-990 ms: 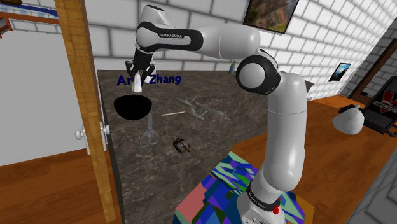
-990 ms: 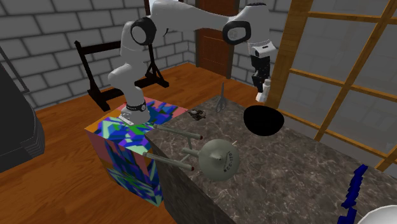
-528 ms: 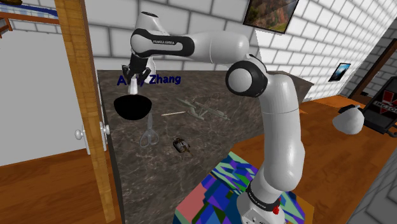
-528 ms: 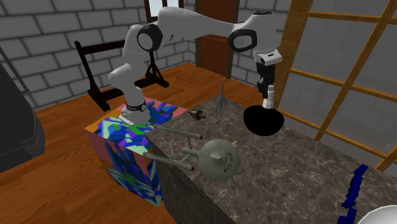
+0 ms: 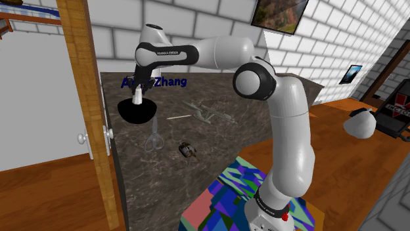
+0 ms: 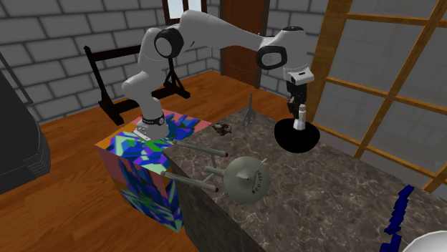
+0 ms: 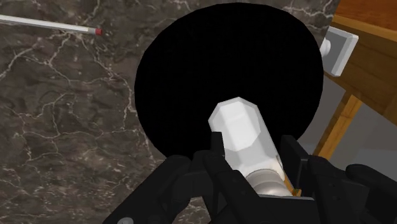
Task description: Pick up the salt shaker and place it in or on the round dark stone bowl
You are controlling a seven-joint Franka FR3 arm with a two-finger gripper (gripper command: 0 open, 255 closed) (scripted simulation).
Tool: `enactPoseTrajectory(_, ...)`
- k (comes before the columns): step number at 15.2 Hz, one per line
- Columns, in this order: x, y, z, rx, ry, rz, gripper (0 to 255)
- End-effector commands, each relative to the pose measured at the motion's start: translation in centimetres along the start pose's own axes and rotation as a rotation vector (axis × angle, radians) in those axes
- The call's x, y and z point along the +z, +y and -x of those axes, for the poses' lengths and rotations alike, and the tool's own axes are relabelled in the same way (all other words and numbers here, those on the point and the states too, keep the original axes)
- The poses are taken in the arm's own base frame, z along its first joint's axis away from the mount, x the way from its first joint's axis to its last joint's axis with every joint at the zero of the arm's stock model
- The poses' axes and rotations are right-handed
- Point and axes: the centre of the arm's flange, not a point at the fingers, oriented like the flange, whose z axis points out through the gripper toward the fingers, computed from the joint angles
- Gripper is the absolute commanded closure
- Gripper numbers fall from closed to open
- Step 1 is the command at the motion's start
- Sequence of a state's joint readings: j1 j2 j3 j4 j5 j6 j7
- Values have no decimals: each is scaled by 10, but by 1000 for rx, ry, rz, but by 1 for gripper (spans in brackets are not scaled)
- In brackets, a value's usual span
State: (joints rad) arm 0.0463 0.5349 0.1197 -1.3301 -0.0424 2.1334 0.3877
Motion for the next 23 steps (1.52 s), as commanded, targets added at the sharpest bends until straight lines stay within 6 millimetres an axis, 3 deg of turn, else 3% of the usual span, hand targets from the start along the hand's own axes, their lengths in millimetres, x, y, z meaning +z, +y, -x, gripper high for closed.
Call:
enactPoseTrajectory(1,10,1,3,0,1,0,255)
enactPoseTrajectory(10,16,2,4,0,1,0,255)
enactPoseTrajectory(11,16,2,4,0,1,0,0)
enactPoseTrajectory(16,16,2,4,0,1,0,0)
enactPoseTrajectory(20,-34,2,4,0,1,0,0)
enactPoseTrajectory(23,-34,2,4,0,1,0,0)
